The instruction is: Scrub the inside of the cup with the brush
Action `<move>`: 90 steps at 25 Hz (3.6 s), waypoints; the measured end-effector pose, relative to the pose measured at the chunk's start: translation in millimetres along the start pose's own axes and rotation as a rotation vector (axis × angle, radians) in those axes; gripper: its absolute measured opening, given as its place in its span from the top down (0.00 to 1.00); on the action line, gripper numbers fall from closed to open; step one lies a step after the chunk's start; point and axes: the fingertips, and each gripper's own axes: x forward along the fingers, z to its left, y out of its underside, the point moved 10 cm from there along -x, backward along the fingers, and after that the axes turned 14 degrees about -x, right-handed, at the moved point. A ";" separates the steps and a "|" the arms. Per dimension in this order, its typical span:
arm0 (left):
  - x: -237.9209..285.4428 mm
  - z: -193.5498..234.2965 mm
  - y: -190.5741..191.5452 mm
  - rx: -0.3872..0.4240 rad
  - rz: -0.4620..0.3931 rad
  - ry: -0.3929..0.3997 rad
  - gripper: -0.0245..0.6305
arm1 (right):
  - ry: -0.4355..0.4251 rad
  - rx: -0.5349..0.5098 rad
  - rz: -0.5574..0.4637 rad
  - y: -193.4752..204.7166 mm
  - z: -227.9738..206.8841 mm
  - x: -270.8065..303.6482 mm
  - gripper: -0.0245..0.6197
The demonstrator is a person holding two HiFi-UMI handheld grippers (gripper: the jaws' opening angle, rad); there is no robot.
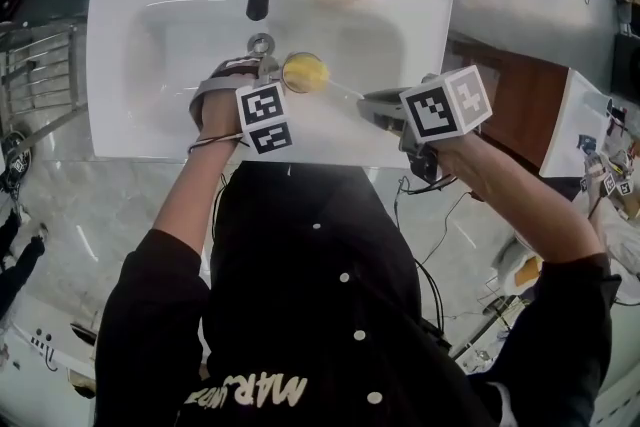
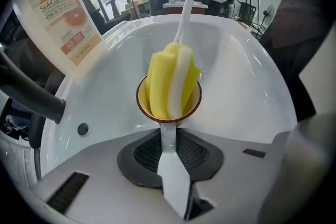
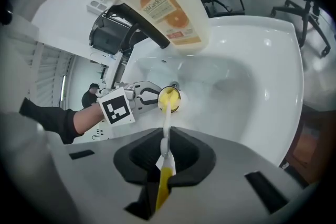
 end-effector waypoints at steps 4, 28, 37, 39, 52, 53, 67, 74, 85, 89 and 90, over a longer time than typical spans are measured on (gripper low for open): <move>1.5 0.4 2.2 -0.008 -0.001 0.007 0.83 | 0.018 -0.056 -0.012 2.0 1.9 -7.4 0.89; -0.5 4.0 -1.8 0.010 0.022 0.036 0.83 | 0.483 -2.593 0.668 -17.0 76.3 20.9 0.89; 0.7 5.3 -0.7 -0.031 0.020 0.046 0.83 | 0.458 -2.574 0.755 -19.8 68.7 57.7 0.89; 1.3 5.1 0.6 -0.046 0.020 0.050 0.83 | 0.467 -2.544 0.766 -22.4 69.0 63.2 0.89; 1.5 -1.2 -2.6 0.042 0.041 -0.014 0.83 | 0.159 -0.744 0.344 -48.1 10.4 39.0 0.87; 1.6 -1.4 -2.2 0.044 0.042 -0.016 0.83 | 0.127 -0.600 0.298 -45.2 4.7 37.0 0.86; 6.3 3.7 1.3 0.010 0.038 -0.007 0.83 | 0.042 -0.031 0.046 -24.6 -5.7 26.8 0.86; 6.5 4.4 1.7 0.001 0.030 0.012 0.83 | 0.062 -0.076 0.013 -18.7 5.4 12.7 0.86; 7.7 5.9 4.9 -0.005 0.028 0.012 0.83 | 0.051 0.015 -0.173 11.3 11.6 -14.2 0.88; 10.2 8.4 6.9 -0.017 0.022 0.007 0.82 | 0.058 0.019 -0.239 20.2 15.5 -17.6 0.88; 11.0 9.1 7.5 -0.021 0.023 0.007 0.82 | 0.060 0.019 -0.261 21.7 16.8 -19.8 0.88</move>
